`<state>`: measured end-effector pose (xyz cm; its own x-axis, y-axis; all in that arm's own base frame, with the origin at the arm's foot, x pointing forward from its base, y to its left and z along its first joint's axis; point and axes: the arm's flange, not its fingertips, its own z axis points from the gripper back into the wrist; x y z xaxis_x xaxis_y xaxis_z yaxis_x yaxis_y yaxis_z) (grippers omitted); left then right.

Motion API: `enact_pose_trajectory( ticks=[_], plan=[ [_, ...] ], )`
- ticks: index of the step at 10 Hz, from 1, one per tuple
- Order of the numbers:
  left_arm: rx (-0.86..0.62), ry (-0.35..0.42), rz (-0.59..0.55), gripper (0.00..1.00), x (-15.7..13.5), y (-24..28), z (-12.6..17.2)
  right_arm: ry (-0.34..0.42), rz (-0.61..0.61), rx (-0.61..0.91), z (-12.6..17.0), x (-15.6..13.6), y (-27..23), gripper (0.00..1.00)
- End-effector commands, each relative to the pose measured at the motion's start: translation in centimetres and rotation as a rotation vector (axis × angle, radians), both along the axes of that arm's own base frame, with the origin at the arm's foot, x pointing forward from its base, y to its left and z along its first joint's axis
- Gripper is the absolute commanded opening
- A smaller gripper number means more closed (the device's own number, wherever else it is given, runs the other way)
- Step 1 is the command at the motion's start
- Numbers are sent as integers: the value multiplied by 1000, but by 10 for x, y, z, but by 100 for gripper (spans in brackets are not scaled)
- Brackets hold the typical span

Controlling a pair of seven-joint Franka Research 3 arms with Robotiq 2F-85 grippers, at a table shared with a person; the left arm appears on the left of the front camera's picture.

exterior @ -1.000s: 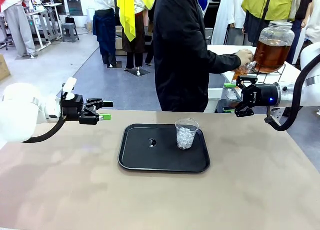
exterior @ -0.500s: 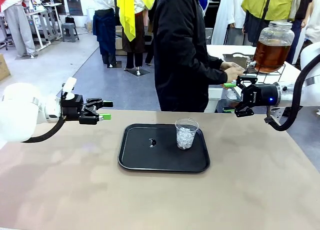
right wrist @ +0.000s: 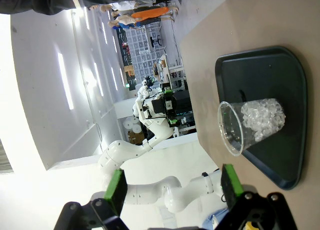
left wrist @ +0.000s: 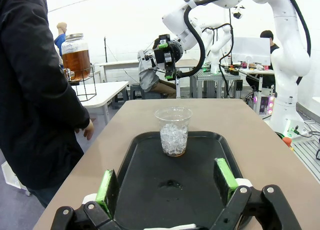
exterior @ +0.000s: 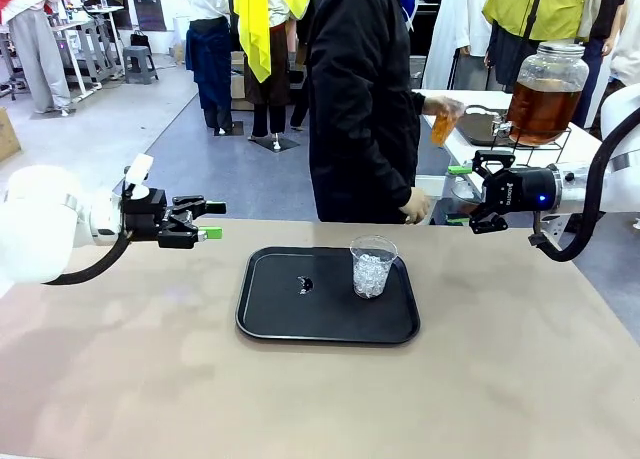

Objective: Pour the drink into the iced cup.
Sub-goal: Pick up the iced cup indicated by the human and present it to them.

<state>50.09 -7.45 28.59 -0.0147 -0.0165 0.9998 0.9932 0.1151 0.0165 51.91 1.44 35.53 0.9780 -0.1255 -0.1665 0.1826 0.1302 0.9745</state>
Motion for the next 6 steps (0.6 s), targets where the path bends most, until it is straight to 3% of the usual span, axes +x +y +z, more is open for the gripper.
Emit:
enact_pose_trajectory(
  ticks=[1, 6],
  plan=[
    [4, -3, 1, 100, 0, -1, 1, -1, -1, 1, 1, 0, 0, 100],
    [4, -3, 1, 100, 0, -1, 1, -1, -1, 1, 1, 0, 0, 100]
  ],
)
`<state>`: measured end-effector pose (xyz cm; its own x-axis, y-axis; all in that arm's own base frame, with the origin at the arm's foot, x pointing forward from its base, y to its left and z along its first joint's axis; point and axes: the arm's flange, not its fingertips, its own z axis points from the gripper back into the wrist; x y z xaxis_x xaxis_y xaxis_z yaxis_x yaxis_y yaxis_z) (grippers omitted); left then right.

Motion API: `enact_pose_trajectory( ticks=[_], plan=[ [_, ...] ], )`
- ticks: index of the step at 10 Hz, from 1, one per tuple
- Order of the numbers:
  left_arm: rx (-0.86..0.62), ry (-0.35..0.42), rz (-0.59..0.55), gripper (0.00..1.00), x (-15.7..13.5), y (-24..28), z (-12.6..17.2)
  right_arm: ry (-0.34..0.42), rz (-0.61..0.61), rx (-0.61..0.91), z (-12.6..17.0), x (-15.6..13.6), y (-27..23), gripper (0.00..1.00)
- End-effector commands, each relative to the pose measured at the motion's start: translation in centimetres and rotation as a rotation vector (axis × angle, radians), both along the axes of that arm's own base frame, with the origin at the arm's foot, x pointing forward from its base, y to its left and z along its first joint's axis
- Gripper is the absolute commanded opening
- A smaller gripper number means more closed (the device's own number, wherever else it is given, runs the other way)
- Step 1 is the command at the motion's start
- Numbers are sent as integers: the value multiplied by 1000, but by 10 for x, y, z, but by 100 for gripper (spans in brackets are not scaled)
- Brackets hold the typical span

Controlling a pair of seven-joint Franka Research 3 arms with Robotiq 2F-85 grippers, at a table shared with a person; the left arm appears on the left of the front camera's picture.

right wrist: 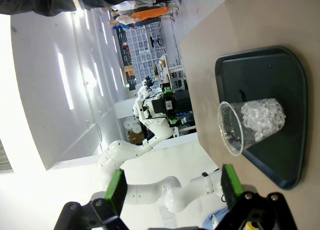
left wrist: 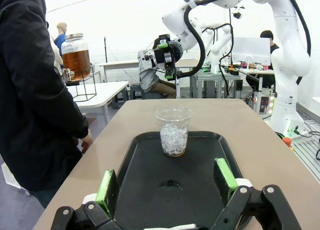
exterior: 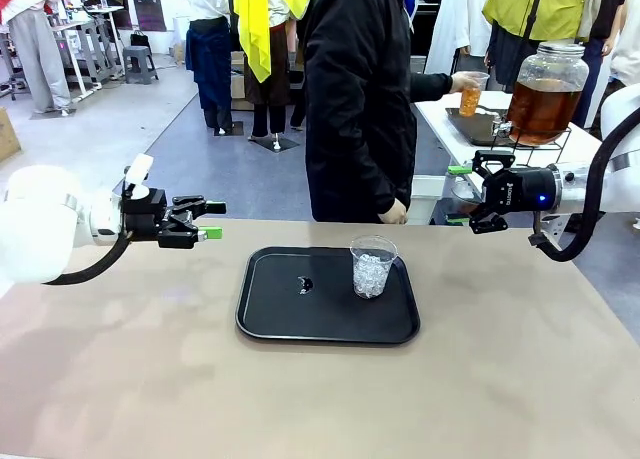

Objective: Pour the drink into the iced cup.
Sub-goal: Pick up the iced cup indicated by the human and present it to them.

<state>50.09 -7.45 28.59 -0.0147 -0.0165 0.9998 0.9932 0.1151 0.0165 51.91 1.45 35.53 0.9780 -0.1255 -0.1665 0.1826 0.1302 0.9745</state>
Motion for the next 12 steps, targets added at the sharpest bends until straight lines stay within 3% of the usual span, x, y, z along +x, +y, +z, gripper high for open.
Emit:
enact_pose_trajectory(
  ticks=[1, 12],
  plan=[
    [4, -3, 1, 100, 0, -1, 1, -1, -1, 1, 1, 0, 0, 100],
    [4, -3, 1, 100, 0, -1, 1, -1, -1, 1, 1, 0, 0, 100]
  ],
)
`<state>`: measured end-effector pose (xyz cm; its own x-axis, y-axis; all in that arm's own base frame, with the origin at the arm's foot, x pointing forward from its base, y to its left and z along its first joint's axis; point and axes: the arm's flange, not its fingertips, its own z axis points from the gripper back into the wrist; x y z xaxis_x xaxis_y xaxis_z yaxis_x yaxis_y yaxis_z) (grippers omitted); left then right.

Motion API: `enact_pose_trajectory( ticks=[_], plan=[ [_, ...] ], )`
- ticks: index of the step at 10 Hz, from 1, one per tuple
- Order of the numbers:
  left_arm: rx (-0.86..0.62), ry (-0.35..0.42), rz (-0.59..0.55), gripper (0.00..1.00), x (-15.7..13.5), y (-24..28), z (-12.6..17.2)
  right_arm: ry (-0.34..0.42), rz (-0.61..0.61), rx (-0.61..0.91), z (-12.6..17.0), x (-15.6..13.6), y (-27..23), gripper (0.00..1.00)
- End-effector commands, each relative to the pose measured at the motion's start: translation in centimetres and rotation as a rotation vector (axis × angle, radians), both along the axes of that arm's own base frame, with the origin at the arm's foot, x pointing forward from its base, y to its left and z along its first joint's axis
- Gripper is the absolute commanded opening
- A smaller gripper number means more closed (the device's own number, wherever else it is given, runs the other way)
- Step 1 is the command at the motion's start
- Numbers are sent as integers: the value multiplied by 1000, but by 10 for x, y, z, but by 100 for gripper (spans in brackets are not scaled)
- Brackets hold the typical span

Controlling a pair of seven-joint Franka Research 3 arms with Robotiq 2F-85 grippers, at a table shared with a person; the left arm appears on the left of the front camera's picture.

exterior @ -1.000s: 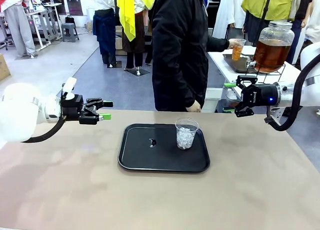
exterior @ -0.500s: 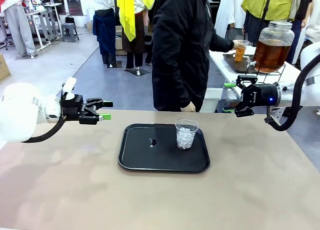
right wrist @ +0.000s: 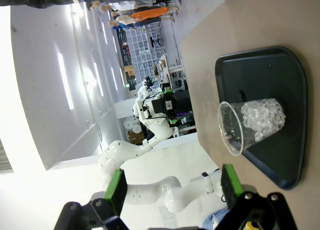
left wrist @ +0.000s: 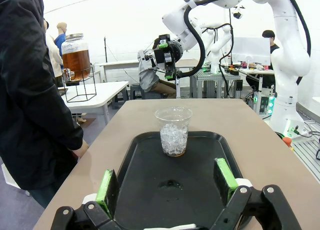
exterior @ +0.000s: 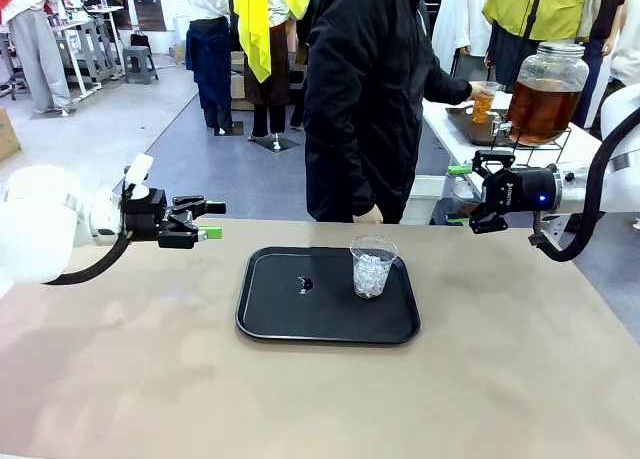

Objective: Pour the drink into the iced cup.
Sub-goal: Pick up the iced cup indicated by the human and present it to them.

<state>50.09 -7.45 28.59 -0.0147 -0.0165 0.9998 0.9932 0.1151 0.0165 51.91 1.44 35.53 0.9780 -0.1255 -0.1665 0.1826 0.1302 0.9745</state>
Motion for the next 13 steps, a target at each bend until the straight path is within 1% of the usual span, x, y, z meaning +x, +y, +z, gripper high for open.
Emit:
enact_pose_trajectory(
  ticks=[1, 13],
  plan=[
    [4, -3, 1, 100, 0, -1, 1, -1, -1, 1, 1, 0, 0, 100],
    [4, -3, 1, 100, 0, -1, 1, -1, -1, 1, 1, 0, 0, 100]
  ],
)
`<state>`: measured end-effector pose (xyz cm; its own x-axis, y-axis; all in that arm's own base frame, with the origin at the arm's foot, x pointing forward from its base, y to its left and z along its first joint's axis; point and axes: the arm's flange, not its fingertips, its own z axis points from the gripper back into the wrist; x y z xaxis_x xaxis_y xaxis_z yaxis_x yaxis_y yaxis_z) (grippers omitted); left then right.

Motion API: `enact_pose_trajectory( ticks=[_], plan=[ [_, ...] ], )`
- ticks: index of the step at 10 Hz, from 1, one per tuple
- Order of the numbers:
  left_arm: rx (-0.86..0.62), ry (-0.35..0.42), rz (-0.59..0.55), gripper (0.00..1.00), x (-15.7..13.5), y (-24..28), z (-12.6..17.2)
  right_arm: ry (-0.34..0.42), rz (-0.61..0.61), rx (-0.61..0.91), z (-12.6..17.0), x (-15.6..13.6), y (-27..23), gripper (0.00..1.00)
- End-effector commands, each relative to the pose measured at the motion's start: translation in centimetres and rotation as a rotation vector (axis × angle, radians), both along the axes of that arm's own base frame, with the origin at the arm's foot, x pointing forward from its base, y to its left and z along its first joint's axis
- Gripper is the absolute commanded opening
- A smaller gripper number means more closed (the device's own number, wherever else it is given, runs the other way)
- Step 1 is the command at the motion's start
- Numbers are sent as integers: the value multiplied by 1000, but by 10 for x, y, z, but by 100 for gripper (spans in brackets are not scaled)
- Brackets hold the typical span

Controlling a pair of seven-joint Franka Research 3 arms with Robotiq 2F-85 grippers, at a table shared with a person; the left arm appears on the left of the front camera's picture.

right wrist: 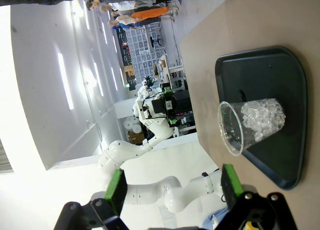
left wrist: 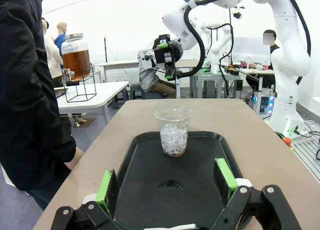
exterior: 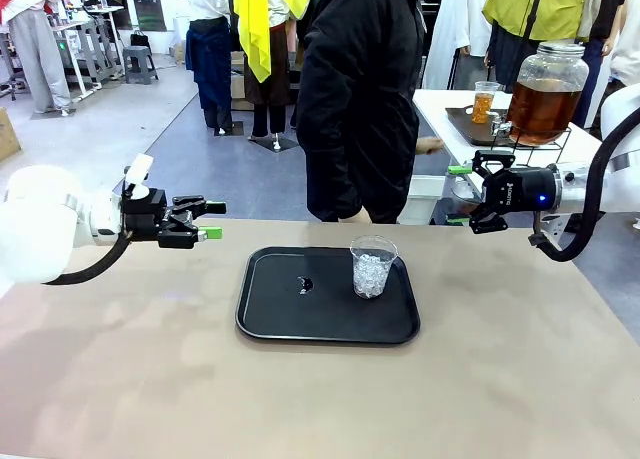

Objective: Pour the drink into the iced cup.
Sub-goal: Pick up the iced cup indicated by the human and present it to them.

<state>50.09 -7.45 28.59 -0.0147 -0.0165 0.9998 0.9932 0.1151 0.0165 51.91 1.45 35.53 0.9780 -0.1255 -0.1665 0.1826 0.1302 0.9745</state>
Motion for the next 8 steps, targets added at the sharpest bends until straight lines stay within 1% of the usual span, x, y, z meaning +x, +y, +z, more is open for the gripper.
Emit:
enact_pose_trajectory(
  ticks=[1, 8],
  plan=[
    [4, -3, 1, 100, 0, -1, 1, -1, -1, 1, 1, 0, 0, 100],
    [4, -3, 1, 100, 0, -1, 1, -1, -1, 1, 1, 0, 0, 100]
  ],
)
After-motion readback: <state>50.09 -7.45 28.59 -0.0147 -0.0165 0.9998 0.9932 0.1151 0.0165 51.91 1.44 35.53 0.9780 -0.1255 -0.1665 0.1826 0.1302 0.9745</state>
